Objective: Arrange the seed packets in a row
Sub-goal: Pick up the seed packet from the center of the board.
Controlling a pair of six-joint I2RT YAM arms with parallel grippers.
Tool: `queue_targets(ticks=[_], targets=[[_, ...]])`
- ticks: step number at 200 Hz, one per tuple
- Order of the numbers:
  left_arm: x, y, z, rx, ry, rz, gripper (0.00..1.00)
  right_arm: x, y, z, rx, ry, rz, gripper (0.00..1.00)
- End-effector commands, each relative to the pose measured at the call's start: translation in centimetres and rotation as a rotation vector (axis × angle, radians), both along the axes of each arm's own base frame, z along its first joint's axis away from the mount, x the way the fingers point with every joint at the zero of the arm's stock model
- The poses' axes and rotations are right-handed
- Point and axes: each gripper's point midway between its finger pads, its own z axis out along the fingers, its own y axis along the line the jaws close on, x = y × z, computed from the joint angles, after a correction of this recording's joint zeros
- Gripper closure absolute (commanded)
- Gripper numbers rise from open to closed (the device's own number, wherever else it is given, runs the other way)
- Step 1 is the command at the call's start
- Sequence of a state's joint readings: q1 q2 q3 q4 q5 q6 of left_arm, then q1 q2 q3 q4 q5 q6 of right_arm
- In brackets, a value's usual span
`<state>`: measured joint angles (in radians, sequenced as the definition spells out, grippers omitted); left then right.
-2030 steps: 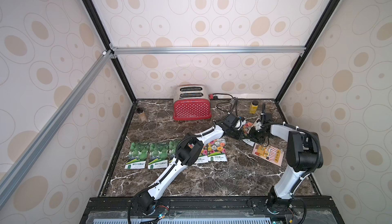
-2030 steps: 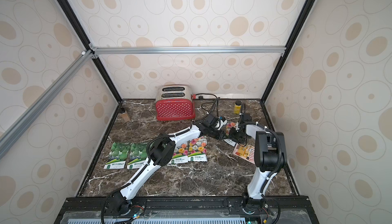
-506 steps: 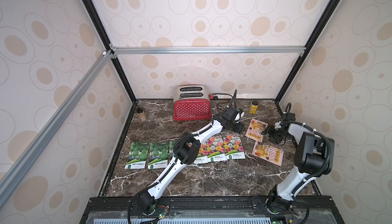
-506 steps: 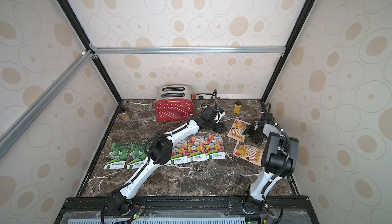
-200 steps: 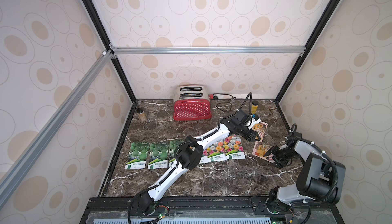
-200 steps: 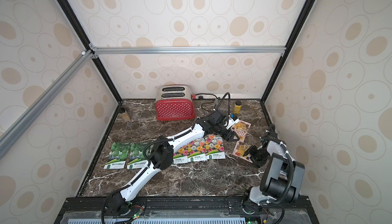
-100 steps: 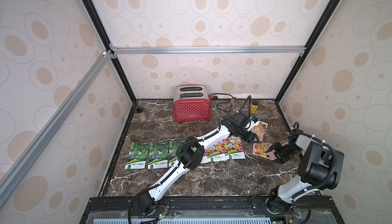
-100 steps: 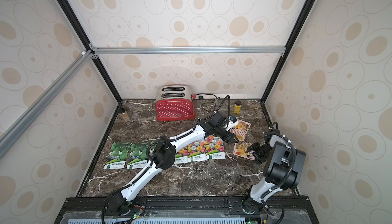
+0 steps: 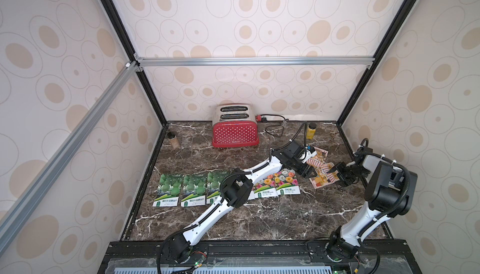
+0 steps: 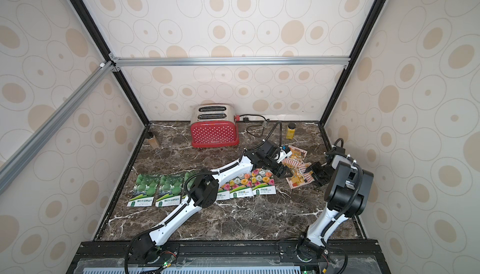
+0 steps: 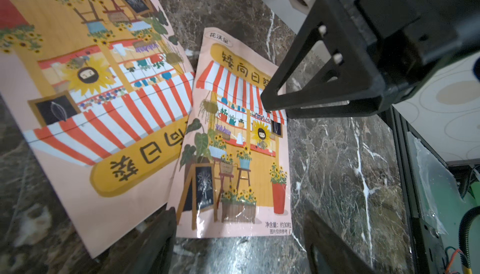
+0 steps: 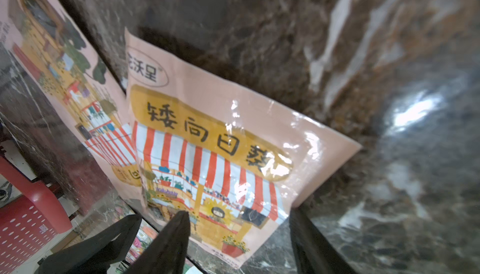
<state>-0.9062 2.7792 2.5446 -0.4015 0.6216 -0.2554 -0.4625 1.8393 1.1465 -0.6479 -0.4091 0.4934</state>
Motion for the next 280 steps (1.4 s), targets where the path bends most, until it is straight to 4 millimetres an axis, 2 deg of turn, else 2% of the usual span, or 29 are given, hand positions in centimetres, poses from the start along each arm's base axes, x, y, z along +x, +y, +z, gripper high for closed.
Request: queue_targets(ticks=[1,28,74,116,139,161,190,221,262,280], targets=[[0.5,-1.1,1.5,-0.052,-0.067,-0.009,0.2,0.1,0.6,-2.9,-0.013,0.068,0.016,0.35],[0.7,-1.2,0.5,-0.037,-0.066,0.004,0.17,1.4,1.3,-2.7,-0.007,0.052,0.045,0.35],[0.7,-0.8,-0.6,-0.009,-0.042,0.022,0.17,1.9,2.3,-2.8,0.028,0.021,0.077,0.37],[0.6,-0.4,-3.4,0.038,0.0,0.047,0.18,2.8,4.0,-2.0,0.058,-0.025,0.131,0.38],[1.0,0.2,-2.6,0.061,-0.03,0.071,0.22,2.3,4.2,-1.8,0.044,-0.016,0.151,0.38],[1.4,0.4,-2.1,0.064,-0.059,0.087,0.18,2.4,4.8,-2.1,0.077,-0.046,0.145,0.39],[1.3,0.0,-3.5,0.072,-0.032,0.076,0.18,3.4,6.1,-1.9,0.14,-0.105,0.145,0.43],[1.1,0.3,-4.2,0.086,-0.021,0.07,0.19,4.3,6.6,-0.1,0.152,-0.194,0.158,0.43],[1.0,0.1,-4.4,0.077,-0.011,0.066,0.19,3.4,6.6,1.6,0.119,-0.199,0.203,0.42],[0.8,-0.2,-4.7,0.066,0.006,0.067,0.19,2.7,6.9,1.5,0.127,-0.183,0.212,0.41]])
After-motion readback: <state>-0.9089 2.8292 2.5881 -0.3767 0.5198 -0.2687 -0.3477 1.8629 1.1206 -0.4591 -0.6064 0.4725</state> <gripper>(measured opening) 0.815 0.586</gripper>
